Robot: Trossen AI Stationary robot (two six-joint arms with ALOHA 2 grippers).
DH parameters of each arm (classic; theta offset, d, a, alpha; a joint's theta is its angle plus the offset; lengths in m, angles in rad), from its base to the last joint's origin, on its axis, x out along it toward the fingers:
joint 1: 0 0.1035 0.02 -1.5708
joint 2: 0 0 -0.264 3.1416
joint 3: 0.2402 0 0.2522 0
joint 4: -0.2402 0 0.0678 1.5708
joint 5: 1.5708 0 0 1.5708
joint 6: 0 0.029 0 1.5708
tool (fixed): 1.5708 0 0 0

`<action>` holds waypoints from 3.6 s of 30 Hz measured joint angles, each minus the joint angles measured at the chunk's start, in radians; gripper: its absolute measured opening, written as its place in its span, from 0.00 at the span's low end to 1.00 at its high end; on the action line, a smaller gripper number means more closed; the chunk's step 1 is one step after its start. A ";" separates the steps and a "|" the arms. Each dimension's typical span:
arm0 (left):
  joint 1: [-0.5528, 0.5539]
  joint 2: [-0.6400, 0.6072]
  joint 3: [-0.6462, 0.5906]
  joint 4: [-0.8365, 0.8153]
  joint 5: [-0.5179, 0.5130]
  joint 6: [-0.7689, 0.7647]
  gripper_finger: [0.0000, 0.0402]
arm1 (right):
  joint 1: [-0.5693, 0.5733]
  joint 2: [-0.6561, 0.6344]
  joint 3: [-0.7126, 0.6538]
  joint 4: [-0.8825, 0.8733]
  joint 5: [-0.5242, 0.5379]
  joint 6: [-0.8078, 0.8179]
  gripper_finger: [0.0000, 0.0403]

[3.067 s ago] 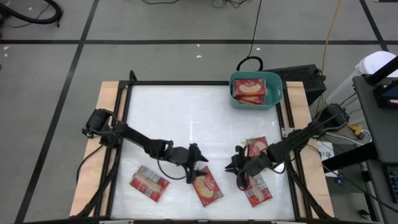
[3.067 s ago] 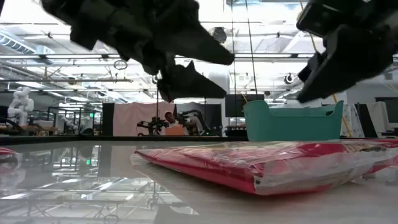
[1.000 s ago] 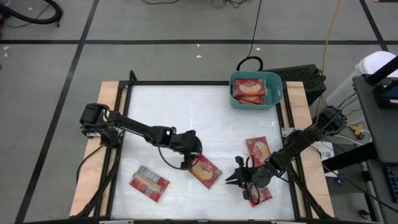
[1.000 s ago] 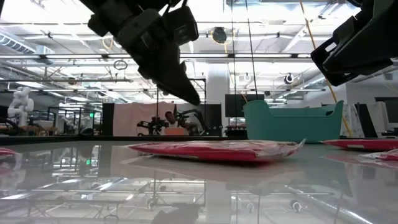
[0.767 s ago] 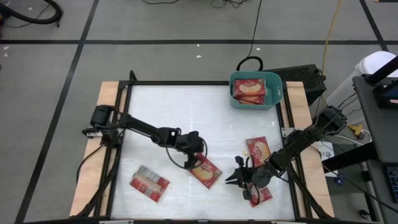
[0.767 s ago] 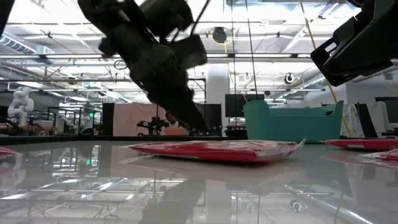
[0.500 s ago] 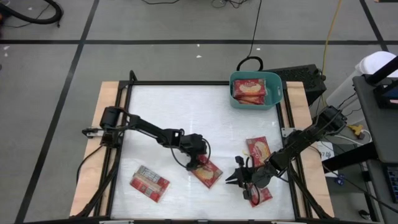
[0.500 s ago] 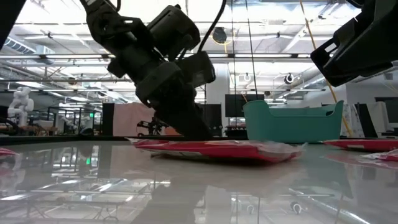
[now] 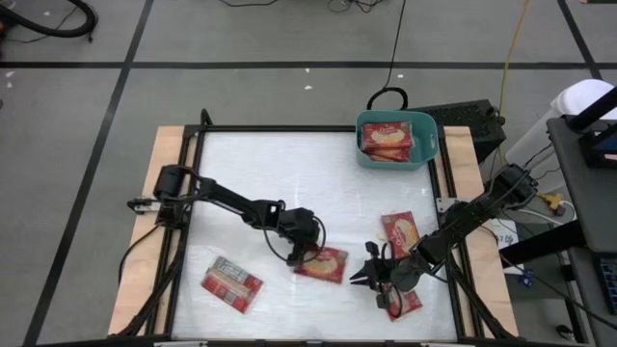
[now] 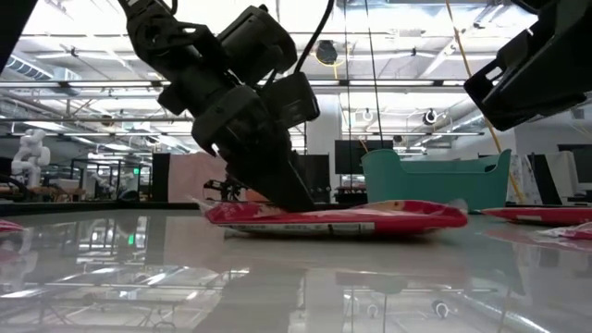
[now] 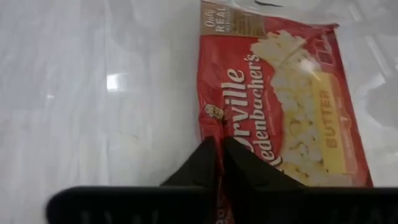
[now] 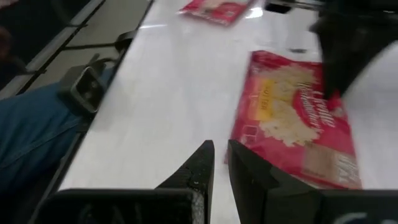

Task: Sort popcorn bags into baskets
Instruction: Put the red popcorn bag into the green bin

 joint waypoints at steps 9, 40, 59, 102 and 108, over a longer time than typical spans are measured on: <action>-0.052 -0.159 -0.005 -0.043 -0.176 0.078 0.02 | -0.072 0.000 0.000 -0.018 0.063 0.127 0.10; -0.242 -0.227 -0.001 0.038 -0.817 0.182 0.01 | -0.417 -0.262 0.000 -0.227 -0.163 -0.006 0.53; -0.225 -0.148 -0.001 0.165 -0.818 0.171 0.06 | -0.479 -0.227 0.000 -0.317 -0.278 -0.050 0.11; -0.078 -0.153 -0.001 0.098 -0.718 -0.121 0.33 | -1.016 -0.728 0.535 -1.373 -0.197 -0.491 0.03; -0.078 -0.153 -0.001 0.148 -0.669 -0.128 0.33 | -1.260 -0.593 0.653 -1.395 -0.286 -0.653 0.03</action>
